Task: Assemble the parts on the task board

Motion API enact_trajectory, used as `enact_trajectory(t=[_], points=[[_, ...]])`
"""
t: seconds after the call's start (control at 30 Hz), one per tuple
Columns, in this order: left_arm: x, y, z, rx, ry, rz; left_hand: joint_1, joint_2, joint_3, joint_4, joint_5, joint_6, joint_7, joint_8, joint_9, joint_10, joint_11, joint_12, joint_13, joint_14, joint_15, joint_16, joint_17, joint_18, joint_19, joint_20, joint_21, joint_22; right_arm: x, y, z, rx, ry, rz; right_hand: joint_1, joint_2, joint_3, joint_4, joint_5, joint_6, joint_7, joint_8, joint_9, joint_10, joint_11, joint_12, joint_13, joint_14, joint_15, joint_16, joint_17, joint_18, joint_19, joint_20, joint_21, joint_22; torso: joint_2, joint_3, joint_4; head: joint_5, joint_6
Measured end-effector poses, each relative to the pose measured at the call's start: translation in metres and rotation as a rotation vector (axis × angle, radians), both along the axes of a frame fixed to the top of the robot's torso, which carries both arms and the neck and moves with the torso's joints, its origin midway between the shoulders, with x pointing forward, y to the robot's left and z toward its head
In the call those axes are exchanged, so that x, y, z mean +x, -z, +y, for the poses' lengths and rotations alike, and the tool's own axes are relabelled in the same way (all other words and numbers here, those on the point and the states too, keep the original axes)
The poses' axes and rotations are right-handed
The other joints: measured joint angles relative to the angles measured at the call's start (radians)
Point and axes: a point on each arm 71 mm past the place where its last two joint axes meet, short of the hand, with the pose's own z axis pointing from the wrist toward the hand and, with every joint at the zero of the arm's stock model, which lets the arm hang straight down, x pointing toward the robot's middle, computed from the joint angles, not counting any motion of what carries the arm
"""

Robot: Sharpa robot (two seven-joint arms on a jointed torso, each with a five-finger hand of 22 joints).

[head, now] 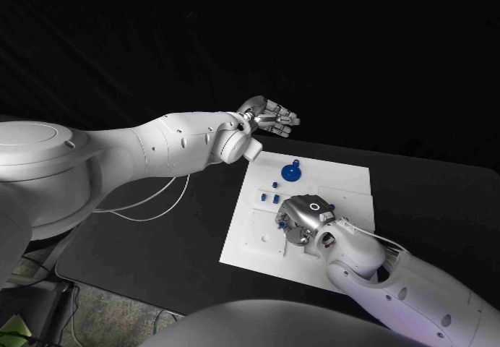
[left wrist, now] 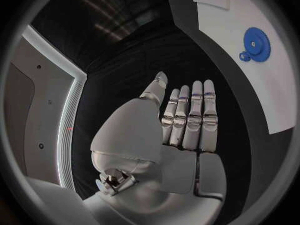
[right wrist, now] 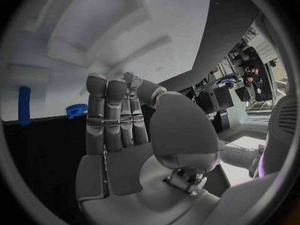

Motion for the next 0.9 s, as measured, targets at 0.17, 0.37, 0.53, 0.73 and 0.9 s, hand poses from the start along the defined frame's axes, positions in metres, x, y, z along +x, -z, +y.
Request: enact_trajectory(t=[0.17, 0.37, 0.53, 0.73, 0.9], points=[[0.0, 0.0001, 0.0, 0.001, 0.0, 0.002, 0.0, 0.0, 0.0, 0.0, 0.0, 0.0, 0.0, 0.0, 0.0, 0.0, 0.0, 0.0, 0.0, 0.0, 0.0, 0.0, 0.0, 0.0, 0.0, 0.0, 0.0, 0.0, -0.0006, 0.0001, 0.0004, 0.0, -0.001, 0.001, 0.0, 0.0, 0.0, 0.0, 0.0, 0.0, 0.0, 0.0, 0.0, 0.0, 0.0, 0.0, 0.0, 0.0, 0.0, 0.0, 0.0, 0.0, 0.0, 0.0, 0.0, 0.0, 0.0, -0.0001, 0.0002, 0.0, -0.001], [0.0, 0.0003, 0.0001, 0.001, 0.0, 0.003, 0.0, 0.0, 0.0, 0.0, 0.0, 0.0, 0.0, 0.0, 0.0, 0.0, 0.0, 0.0, 0.0, 0.0, 0.0, 0.0, 0.0, 0.0, 0.0, 0.0, 0.0, 0.0, -0.0019, -0.0004, 0.0012, 0.002, -0.003, 0.001, 0.0, 0.0, 0.0, 0.0, 0.0, 0.0, 0.0, 0.0, 0.0, 0.0, 0.0, 0.0, 0.001, 0.0, 0.0, 0.0, 0.001, -0.001, 0.0, 0.0, 0.0, 0.0, 0.0, -0.0001, 0.0002, 0.001, -0.002], [0.0, 0.0003, 0.0001, 0.001, 0.0, 0.004, 0.0, 0.0, 0.0, 0.0, 0.0, 0.0, 0.0, 0.0, 0.0, 0.0, 0.0, 0.0, 0.0, 0.0, 0.0, 0.0, 0.0, 0.0, 0.0, 0.0, 0.0, 0.0, -0.0022, -0.0001, 0.0011, 0.003, -0.002, 0.002, 0.0, 0.0, 0.0, 0.0, 0.0, 0.0, 0.0, 0.0, 0.0, 0.0, 0.0, 0.0, 0.001, 0.0, 0.0, 0.0, 0.001, -0.001, 0.0, 0.0, 0.0, 0.0, 0.0, 0.0, 0.0, 0.002, -0.002], [0.0, 0.0004, 0.0003, 0.002, 0.0, 0.006, 0.0, 0.0, 0.0, 0.0, 0.0, 0.0, 0.0, 0.0, 0.0, 0.0, 0.0, 0.0, 0.0, -0.003, 0.003, 0.0, 0.0, 0.0, 0.0, 0.0, 0.0, 0.0, -0.0031, 0.0003, 0.0011, 0.006, -0.001, 0.004, 0.0, 0.0, 0.0, 0.0, 0.0, 0.0, 0.0, 0.0, 0.0, 0.0, 0.0, 0.0, 0.001, 0.0, 0.0, 0.0, 0.001, -0.001, 0.0, 0.0, 0.004, 0.0, 0.0, 0.0002, -0.0002, 0.002, -0.001], [0.0001, 0.0005, 0.0006, 0.002, 0.0, 0.007, 0.0, 0.0, 0.0, 0.0, 0.0, 0.0, 0.0, 0.0, 0.0, 0.0, 0.0, 0.0, 0.0, -0.003, 0.003, 0.0, 0.0, 0.0, 0.0, 0.0, 0.0, 0.0, -0.0036, 0.0005, 0.001, 0.011, 0.001, 0.006, 0.0, 0.0, 0.0, 0.0, 0.0, 0.0, 0.0, 0.0, 0.0, 0.0, 0.0, 0.0, 0.001, 0.0, 0.0, 0.0, 0.001, -0.001, 0.0, 0.0, 0.004, 0.0, 0.0, 0.0004, -0.0002, 0.0, 0.0]])
